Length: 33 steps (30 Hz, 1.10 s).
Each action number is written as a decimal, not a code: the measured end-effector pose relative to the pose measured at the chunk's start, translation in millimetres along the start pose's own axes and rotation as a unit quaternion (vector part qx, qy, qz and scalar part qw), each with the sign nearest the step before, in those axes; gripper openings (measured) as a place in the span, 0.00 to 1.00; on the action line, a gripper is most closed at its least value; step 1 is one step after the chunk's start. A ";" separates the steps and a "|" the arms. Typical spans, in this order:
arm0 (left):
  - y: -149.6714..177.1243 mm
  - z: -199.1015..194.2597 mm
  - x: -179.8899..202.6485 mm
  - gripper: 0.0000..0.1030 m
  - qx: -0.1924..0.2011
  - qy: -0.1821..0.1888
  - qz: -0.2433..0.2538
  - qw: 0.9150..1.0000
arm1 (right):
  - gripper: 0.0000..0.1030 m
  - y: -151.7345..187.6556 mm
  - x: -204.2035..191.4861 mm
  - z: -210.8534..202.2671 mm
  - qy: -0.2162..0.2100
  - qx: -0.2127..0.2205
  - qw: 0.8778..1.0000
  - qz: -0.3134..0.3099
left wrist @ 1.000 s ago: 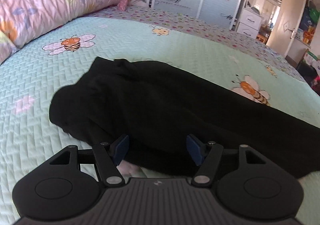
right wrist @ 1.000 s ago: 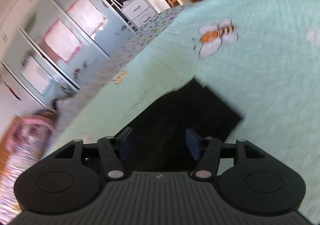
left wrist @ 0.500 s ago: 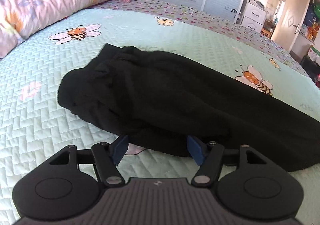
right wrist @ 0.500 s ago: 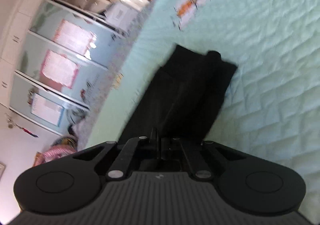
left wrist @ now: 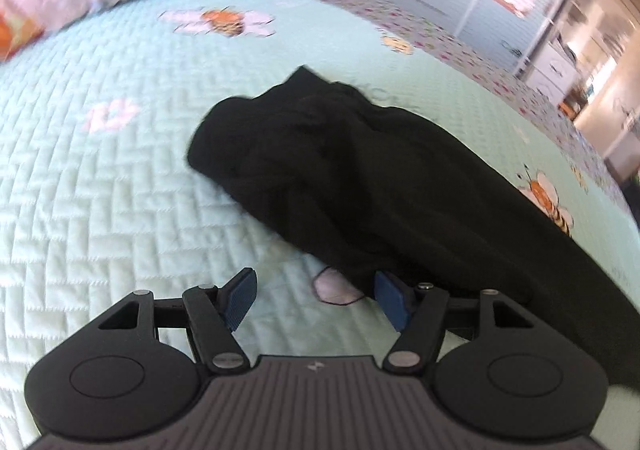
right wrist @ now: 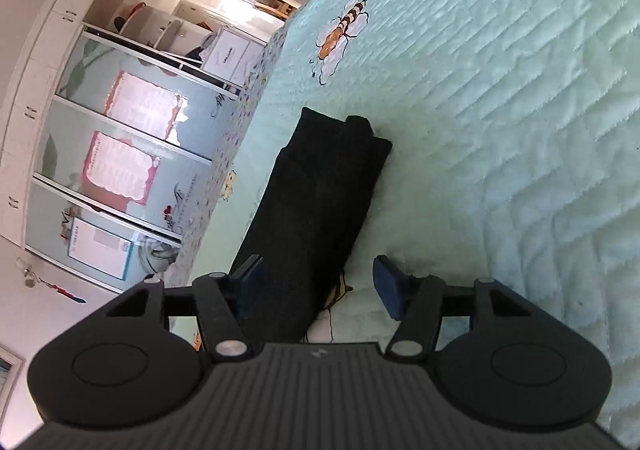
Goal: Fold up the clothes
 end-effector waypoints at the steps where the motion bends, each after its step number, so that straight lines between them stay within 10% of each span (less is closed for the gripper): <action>1: -1.1 0.6 -4.0 0.66 -0.001 0.001 -0.008 1.000 | 0.60 -2.1 -0.1 3.6 -0.002 0.003 1.000 0.006; 7: -19.6 11.4 -22.3 0.70 -0.007 0.006 -0.050 0.999 | 0.62 -13.1 -5.2 27.1 -0.007 0.009 1.000 0.012; 12: -47.1 39.8 -22.3 1.00 -0.013 0.029 -0.095 0.995 | 0.71 -16.9 -10.8 38.9 -0.009 0.012 1.000 0.009; 18: -65.9 57.5 -16.0 0.99 0.010 0.007 -0.117 0.993 | 0.85 -16.1 -21.6 52.0 -0.002 0.020 1.000 -0.015; 23: -65.2 45.5 -29.1 0.53 0.023 0.001 -0.134 0.991 | 0.76 -15.3 -23.9 48.8 0.005 0.021 1.000 -0.020; 33: -62.5 43.2 -35.6 0.47 0.021 0.026 -0.154 0.988 | 0.80 -17.5 -3.3 38.1 -0.050 0.038 0.996 0.061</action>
Point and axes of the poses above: each gripper's, at about its wrist camera, not at the fingertips, and z roughly the way its jaws point, x to its right, y to its underside, the point moved 2 cm from there along z, roughly the way its jaws point
